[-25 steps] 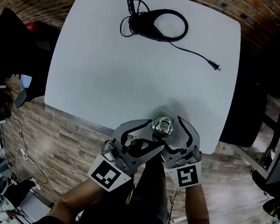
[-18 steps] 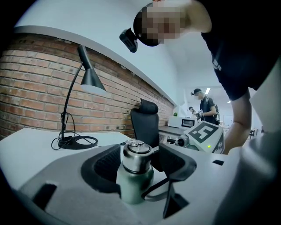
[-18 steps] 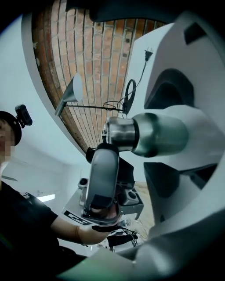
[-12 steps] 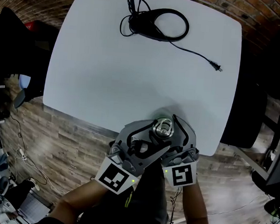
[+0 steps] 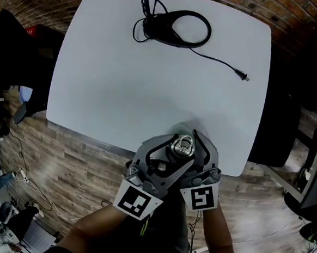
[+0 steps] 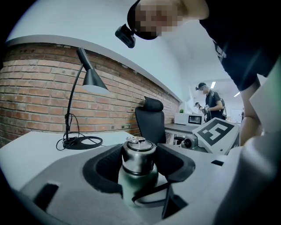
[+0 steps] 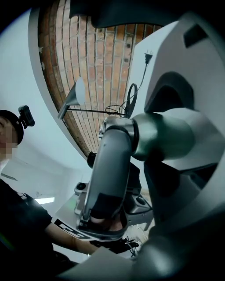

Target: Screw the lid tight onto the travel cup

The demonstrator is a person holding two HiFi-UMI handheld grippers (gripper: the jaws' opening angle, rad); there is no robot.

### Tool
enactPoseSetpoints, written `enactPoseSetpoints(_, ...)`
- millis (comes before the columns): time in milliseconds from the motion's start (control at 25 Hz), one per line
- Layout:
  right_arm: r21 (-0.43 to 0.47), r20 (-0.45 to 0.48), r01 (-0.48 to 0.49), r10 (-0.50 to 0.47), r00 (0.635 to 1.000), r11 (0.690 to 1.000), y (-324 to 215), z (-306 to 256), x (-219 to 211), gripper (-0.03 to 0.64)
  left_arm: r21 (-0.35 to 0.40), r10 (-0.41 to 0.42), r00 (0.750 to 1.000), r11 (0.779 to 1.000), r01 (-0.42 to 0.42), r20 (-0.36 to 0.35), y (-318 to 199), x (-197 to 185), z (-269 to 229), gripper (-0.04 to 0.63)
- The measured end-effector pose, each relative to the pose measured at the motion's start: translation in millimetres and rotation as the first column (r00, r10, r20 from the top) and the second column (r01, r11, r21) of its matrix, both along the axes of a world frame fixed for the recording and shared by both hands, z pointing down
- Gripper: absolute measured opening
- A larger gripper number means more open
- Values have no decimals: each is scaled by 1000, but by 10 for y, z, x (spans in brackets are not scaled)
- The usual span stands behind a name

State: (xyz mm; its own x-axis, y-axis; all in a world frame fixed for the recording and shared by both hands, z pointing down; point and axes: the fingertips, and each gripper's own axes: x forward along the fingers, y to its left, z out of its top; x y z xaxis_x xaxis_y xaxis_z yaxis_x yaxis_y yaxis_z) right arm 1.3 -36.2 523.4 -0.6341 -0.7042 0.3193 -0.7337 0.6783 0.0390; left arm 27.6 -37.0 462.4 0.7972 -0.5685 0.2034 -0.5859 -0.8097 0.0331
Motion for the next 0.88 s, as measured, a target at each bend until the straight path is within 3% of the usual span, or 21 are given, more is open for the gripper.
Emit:
enactPoseSetpoints(120, 9, 7, 0, 0, 1000, 1000, -10, -12, -6, 342, -1, 20, 1000, 1000, -20, -3, 2, 2, -2, 241)
enactPoseSetpoints(240, 7, 10, 7, -7, 1000, 1000, -8, -14, 2, 342, -4, 103, 995, 995, -103, -19, 14, 27, -13, 239)
enactPoseSetpoints(440, -8, 13, 20, -20, 1000, 1000, 0, -7, 16, 342, 4, 313, 950, 950, -313, -24, 49, 71, -22, 239)
enactPoseSetpoints(600, 5, 1, 46, -46, 999, 999, -2, -22, -8, 342, 9, 485, 874, 875, -485, -33, 94, 59, -25, 240)
enactPoseSetpoints(760, 1, 1, 62, -62, 998, 998, 12, -28, -7, 342, 10, 636, 771, 772, -636, -16, 150, 75, -26, 241)
enactPoseSetpoints(880, -15, -1, 62, -62, 998, 998, 13, -17, -10, 342, -47, 710, 704, 702, -710, -20, 176, 55, 22, 245)
